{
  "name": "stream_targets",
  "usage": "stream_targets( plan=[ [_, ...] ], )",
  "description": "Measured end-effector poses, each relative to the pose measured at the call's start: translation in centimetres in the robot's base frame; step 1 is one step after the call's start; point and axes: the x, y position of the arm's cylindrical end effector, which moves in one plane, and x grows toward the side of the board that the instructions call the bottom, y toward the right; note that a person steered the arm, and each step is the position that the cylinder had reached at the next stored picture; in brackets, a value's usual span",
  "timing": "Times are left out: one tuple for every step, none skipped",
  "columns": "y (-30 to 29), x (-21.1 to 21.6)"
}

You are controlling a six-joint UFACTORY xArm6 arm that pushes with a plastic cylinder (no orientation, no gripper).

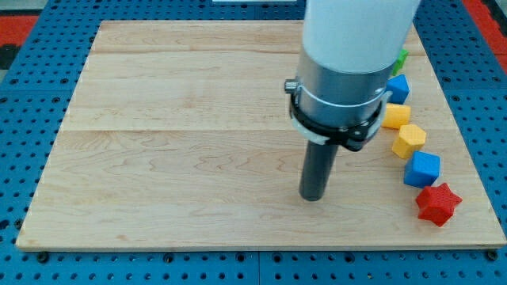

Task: Place your arm to the bottom right corner

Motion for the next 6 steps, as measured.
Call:
stream_targets(
  plan=[
    [-5.2, 1.0],
    [-0.3, 6.4],
    [4.9, 6.5],
    [18.0, 6.5],
    [21.1, 5.9],
    [19.8, 1.9]
  ],
)
